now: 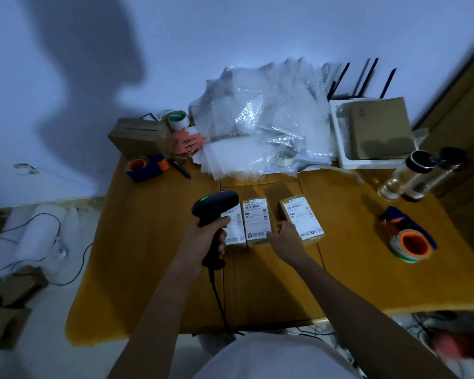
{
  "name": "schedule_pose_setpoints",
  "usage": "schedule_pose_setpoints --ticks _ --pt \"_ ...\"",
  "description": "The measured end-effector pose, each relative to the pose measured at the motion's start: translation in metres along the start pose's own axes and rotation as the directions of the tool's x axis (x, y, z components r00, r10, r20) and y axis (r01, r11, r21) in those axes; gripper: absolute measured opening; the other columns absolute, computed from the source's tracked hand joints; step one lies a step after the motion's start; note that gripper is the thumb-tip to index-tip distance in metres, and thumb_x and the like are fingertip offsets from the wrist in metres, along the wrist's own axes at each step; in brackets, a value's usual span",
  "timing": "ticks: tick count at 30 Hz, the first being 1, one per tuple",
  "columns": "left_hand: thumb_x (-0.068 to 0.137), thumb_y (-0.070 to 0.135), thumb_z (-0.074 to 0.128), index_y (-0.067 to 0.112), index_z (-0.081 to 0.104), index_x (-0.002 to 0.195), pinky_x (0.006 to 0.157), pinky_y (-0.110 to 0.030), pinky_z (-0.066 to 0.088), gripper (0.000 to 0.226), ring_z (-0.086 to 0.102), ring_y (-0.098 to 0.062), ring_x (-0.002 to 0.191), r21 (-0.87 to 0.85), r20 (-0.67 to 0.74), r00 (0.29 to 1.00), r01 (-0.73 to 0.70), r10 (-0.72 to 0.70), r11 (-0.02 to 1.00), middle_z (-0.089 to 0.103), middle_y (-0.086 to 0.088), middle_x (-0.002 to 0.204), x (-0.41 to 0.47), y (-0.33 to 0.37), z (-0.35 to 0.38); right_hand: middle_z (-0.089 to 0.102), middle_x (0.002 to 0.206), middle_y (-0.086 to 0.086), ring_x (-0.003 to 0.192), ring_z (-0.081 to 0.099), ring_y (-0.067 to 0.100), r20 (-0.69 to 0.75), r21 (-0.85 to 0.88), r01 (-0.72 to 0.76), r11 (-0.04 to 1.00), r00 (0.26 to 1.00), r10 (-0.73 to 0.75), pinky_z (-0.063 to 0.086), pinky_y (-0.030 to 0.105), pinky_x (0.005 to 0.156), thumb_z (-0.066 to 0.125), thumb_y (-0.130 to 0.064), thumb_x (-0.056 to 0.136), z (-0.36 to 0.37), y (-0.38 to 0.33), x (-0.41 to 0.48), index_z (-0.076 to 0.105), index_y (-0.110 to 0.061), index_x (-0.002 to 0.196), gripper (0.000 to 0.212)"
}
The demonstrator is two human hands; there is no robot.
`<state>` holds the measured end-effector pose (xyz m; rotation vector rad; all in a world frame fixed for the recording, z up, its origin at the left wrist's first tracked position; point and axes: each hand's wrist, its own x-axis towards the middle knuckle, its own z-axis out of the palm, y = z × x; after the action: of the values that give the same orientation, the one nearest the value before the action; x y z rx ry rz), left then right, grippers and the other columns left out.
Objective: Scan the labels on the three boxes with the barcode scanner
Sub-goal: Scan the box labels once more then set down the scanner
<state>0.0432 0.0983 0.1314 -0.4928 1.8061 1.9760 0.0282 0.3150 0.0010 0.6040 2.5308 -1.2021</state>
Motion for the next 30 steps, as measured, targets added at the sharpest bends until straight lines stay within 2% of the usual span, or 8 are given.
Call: schedule_pose_setpoints --ticks 5,9,12,15,21,30 --pt "0.089 0.024 0.076 0.008 0.063 0.091 0.053 -0.032 0.047 0.021 0.05 -0.018 0.048 0.001 0.048 0.999 0.003 -0.003 1.0 0.055 -0.003 0.059 0.002 0.006 0.019 0.055 0.134 0.01 0.118 0.06 0.027 -0.041 -0.035 0.042 0.999 0.998 -0.043 0.05 0.037 0.089 0.066 -0.031 0.096 -0.024 -0.008 0.003 0.052 -0.009 0.139 0.051" --pt "0.091 0.02 0.074 0.007 0.062 0.086 0.05 -0.031 0.045 0.019 0.048 -0.02 0.046 0.007 0.073 0.997 -0.011 0.01 1.0 0.052 -0.005 0.058 0.004 0.012 0.032 0.055 0.131 0.011 0.11 0.062 0.03 -0.094 -0.064 0.048 0.997 0.994 -0.054 0.052 0.041 0.088 0.063 -0.031 0.097 -0.042 -0.006 0.01 0.054 -0.01 0.133 0.042" --pt "0.093 0.018 0.072 0.007 0.061 0.087 0.049 -0.03 0.044 0.017 0.046 -0.02 0.045 0.006 0.089 0.996 -0.012 0.011 1.0 0.051 -0.005 0.057 0.004 0.015 0.04 0.053 0.136 0.011 0.111 0.064 0.032 -0.129 -0.113 0.05 0.992 0.989 -0.065 0.052 0.041 0.09 0.06 -0.032 0.099 -0.05 -0.002 0.015 0.055 -0.011 0.134 0.04" --pt "0.093 0.018 0.072 0.008 0.062 0.091 0.049 -0.029 0.046 0.015 0.048 -0.018 0.045 0.02 0.092 0.996 -0.02 0.018 1.0 0.053 -0.005 0.058 0.005 0.017 0.044 0.053 0.14 0.011 0.115 0.063 0.033 -0.161 -0.134 0.057 0.989 0.984 -0.079 0.055 0.048 0.093 0.061 -0.031 0.098 -0.057 0.006 0.02 0.057 -0.014 0.132 0.039" --pt "0.092 0.02 0.073 0.008 0.064 0.088 0.05 -0.029 0.046 0.015 0.049 -0.018 0.047 0.035 0.097 0.995 -0.025 0.022 0.999 0.053 -0.005 0.059 0.008 0.019 0.049 0.045 0.147 0.016 0.134 0.046 0.034 -0.196 -0.189 -0.006 0.982 0.98 -0.032 0.045 0.045 0.108 0.068 -0.029 0.094 -0.07 0.028 0.027 0.043 -0.008 0.147 0.061" --pt "0.09 0.021 0.075 0.008 0.063 0.091 0.05 -0.031 0.045 0.017 0.048 -0.019 0.046 0.042 0.077 0.997 -0.011 0.007 0.999 0.054 -0.005 0.058 0.011 0.017 0.05 0.041 0.149 0.018 0.139 0.042 0.036 -0.121 -0.175 -0.099 0.98 0.99 0.078 0.044 0.047 0.107 0.072 -0.045 0.09 -0.066 0.051 0.033 0.031 -0.007 0.152 0.084"
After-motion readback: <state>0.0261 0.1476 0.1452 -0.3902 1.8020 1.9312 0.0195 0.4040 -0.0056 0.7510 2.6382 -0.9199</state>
